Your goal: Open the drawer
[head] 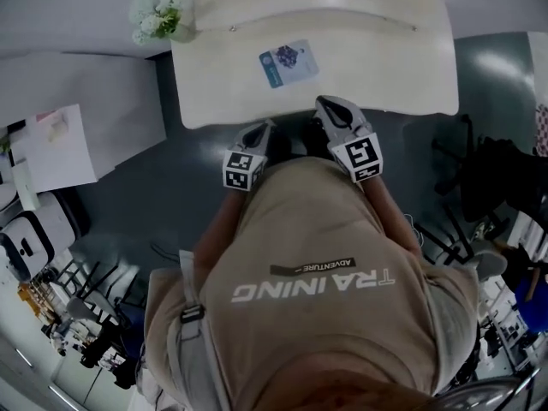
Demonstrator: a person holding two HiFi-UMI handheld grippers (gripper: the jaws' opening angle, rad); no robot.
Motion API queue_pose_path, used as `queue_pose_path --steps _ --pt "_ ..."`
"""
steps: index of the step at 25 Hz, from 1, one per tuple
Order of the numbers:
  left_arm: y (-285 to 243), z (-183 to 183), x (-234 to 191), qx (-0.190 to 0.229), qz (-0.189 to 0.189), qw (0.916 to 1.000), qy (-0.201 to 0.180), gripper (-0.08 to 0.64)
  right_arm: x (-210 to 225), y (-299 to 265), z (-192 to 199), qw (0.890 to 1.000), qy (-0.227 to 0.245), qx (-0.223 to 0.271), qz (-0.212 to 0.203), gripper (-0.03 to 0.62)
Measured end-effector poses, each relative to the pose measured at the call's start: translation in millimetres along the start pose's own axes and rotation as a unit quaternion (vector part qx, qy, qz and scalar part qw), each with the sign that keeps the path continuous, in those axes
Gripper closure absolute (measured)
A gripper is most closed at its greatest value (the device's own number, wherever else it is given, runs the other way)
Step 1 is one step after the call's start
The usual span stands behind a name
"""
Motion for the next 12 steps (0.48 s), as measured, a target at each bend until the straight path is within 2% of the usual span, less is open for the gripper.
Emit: queue_pose_path --steps 3,6,9,12 --pt "-13 20 16 -0.036 -0.012 0.9986 0.037 0.552 23 9 2 1.000 -0.007 0.003 -0.021 0.589" --pt "-31 23 27 -0.028 -0.021 0.9935 0.109 0.552 56 13 13 0.999 -0.012 -0.002 -0.033 0.589" --pt "-52 34 28 -0.032 -0.050 0.9840 0.168 0.552 84 16 20 0.999 -0.013 -0.011 -0.044 0.589" --pt "-63 45 25 -0.050 -0.077 0.9779 0.188 0.551 96 20 24 0.998 -0.008 -0.019 -0.052 0.589"
Point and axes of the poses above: the fingertips, and each gripper's own axes: y backward along the fingers, x to its right, z out of its underside, the point moved 3 cm from there along y, backward along the fingers, and after that the axes turned 10 degrees about -y, right-handed, at the moved point
